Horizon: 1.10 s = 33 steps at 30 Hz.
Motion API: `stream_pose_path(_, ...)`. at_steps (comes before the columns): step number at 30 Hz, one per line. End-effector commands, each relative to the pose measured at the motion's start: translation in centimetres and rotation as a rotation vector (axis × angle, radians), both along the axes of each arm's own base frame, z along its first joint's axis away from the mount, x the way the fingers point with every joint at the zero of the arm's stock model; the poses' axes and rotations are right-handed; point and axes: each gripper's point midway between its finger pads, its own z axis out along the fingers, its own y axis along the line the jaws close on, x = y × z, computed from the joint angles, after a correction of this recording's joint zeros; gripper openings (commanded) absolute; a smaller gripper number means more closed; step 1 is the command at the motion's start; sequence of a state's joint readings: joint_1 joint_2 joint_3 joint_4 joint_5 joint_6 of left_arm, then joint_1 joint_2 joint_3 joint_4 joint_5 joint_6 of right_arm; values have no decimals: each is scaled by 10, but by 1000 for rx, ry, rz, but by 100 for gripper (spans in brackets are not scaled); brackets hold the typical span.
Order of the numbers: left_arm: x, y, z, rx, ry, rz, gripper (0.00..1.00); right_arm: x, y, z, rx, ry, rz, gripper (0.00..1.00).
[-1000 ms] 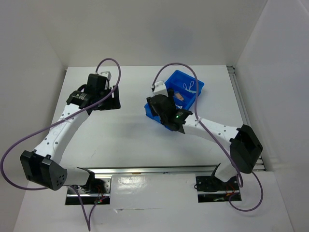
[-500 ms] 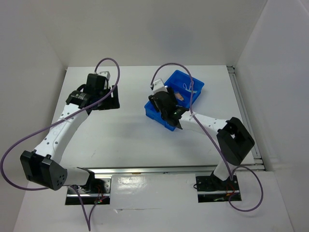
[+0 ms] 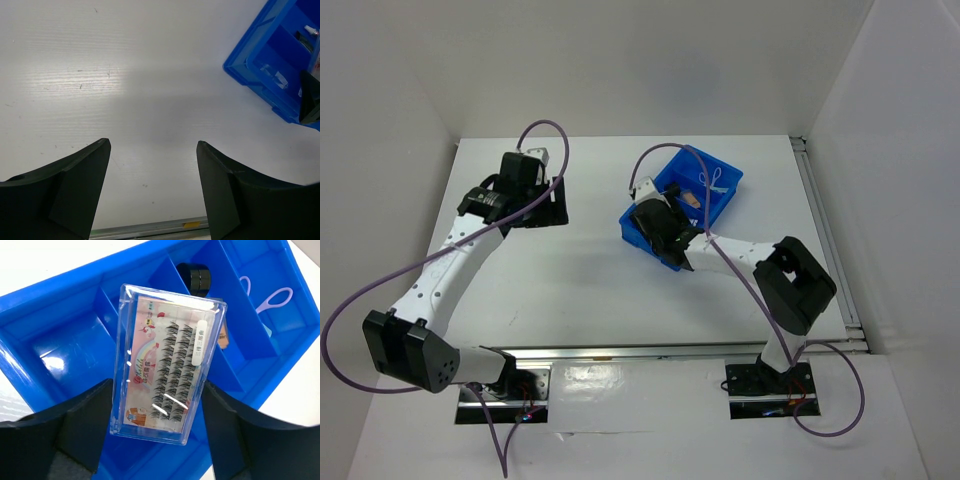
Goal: Organize the makeup
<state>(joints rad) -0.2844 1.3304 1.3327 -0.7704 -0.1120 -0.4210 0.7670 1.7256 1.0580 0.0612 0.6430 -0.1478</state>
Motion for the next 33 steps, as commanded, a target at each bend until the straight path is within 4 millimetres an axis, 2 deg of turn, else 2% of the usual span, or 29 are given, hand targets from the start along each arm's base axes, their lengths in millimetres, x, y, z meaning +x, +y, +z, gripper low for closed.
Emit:
stream_pose_path(1,5,3,2,7,-16,11,83,1,-3,8,43,-22,-31,76)
stream_pose_path(3,7,2,4,5,-24,11,83,2,-3,15,50,-29,-31,79)
stream_pose_path(6,6,1,4,-2,-23,5,83,1,-3,21,59,-29,-35,91)
stream_pose_path(10,6,1,4,-5,-33,5,83,3,-1,40,93,-55,-39,91)
stream_pose_path(15,4,0,3,-9,-22,-2,83,7,-6,47,143,-26,-110,91)
stream_pose_path(18,2,-2,6,-19,-31,-9,83,12,-10,58,254,52,-157,91)
stream_pose_path(21,2,-2,6,-19,-31,-9,83,13,-8,56,330,173,-165,91)
stream_pose_path(22,1,-2,9,-28,-38,-2,83,16,-14,58,377,194,-202,87)
stream_pose_path(24,1,-2,9,-28,-38,-2,83,12,-12,57,438,284,-207,85)
stream_pose_path(25,0,-2,12,-30,-47,-2,83,13,-21,53,491,316,-253,85)
stream_pose_path(27,0,-2,12,-30,-47,-2,83,8,-27,69,600,352,-255,89)
stream_pose_path(29,-1,-5,12,-45,-43,-17,85,9,-57,69,686,364,-354,100)
stream_pose_path(30,-1,-5,12,-45,-43,-17,86,5,-70,82,724,332,-379,100)
stream_pose_path(31,-1,-7,12,-59,-39,-16,90,8,-91,84,766,305,-456,100)
stream_pose_path(32,-2,-9,12,-65,-37,-22,91,0,-106,74,759,310,-512,100)
stream_pose_path(33,-1,-9,9,-62,-27,-22,93,-4,-122,85,777,261,-549,100)
